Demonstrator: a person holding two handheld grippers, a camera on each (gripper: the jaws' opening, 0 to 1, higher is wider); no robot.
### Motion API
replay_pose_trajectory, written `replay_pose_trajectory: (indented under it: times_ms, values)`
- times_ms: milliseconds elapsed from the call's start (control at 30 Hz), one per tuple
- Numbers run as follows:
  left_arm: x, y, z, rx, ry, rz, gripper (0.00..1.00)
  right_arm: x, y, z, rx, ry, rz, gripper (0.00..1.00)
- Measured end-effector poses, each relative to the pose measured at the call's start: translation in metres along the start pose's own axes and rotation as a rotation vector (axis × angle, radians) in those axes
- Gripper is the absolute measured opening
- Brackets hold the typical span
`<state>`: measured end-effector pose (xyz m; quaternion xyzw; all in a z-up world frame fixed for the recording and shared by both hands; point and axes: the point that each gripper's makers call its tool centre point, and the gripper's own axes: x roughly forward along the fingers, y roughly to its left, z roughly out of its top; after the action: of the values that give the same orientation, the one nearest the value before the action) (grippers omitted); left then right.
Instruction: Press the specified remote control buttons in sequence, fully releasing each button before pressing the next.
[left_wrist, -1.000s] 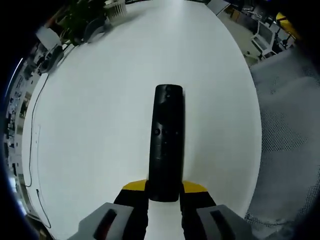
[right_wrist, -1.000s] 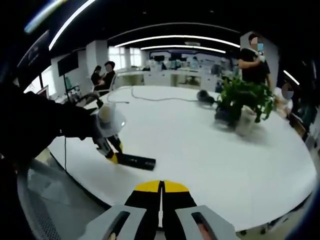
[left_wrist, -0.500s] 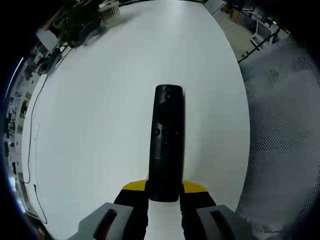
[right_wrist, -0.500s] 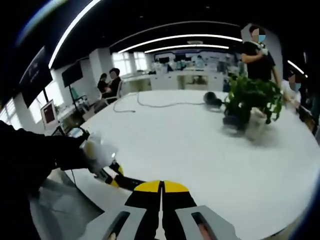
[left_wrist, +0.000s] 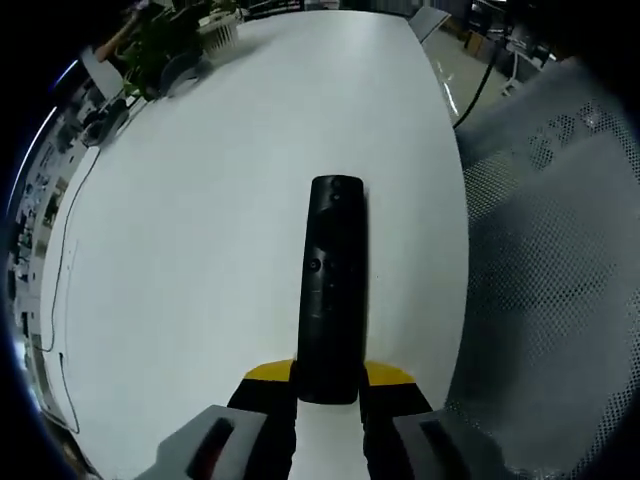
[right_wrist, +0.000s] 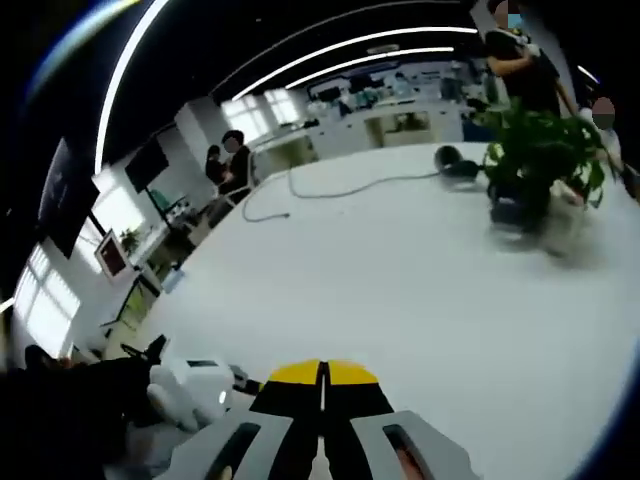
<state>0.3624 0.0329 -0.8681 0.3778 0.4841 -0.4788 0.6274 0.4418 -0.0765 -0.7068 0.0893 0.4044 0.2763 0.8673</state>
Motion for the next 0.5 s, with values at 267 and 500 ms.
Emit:
replay_pose_trajectory:
  times_ms: [267,500]
  values:
    - [-0.001,-0.015,0.001,-0.059,-0.073,0.006,0.23,0.038,-0.008,-0.035,0.043,0.172,0.014,0.0]
    - [-0.001,-0.026,0.003,-0.097,-0.132,0.023,0.23,0.054,-0.022,-0.089,0.077,0.371,0.002,0.0]
